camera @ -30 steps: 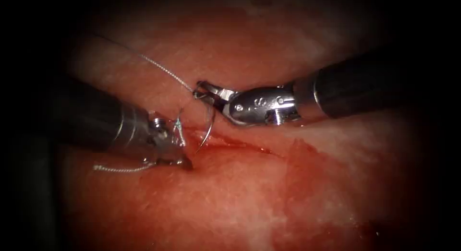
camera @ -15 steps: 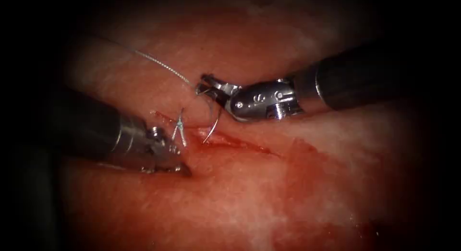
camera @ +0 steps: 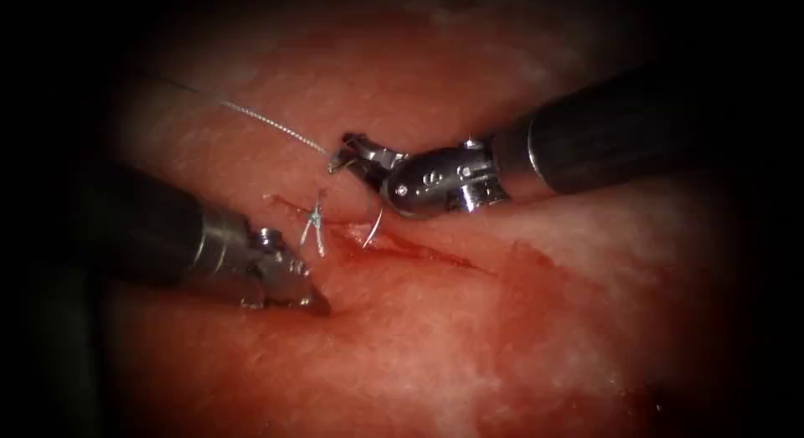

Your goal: Wound Closure

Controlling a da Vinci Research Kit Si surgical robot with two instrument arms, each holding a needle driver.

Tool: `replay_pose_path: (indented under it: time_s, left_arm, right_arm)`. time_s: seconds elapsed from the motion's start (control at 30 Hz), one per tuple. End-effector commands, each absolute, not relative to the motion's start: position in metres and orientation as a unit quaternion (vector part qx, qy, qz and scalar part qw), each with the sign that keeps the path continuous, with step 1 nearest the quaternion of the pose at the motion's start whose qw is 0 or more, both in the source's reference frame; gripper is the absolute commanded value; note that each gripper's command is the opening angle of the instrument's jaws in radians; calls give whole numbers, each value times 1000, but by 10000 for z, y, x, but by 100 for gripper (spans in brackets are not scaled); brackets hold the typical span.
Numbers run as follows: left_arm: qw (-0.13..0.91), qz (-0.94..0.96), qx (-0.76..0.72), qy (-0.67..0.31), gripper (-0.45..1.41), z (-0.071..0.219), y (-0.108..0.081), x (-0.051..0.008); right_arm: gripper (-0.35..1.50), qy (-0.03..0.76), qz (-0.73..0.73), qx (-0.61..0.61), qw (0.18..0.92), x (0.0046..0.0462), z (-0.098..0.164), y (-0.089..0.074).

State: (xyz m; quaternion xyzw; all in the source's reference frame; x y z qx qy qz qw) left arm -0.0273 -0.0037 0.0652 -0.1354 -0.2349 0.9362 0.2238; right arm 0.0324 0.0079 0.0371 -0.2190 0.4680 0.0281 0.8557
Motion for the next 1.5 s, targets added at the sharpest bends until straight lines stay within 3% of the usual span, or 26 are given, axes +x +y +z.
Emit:
replay_pose_path:
  time_s: [0.03, 1.5]
  left_arm:
    - [224, 936, -135, -237, -45, 656, -50, -278]
    - [247, 926, -168, -230, -45, 656, -48, -280]
  right_arm:
    - [-35, 469, 31, -218, 855, 328, 375, 68]
    - [-35, 547, 116, -211, 802, 355, 336, 55]
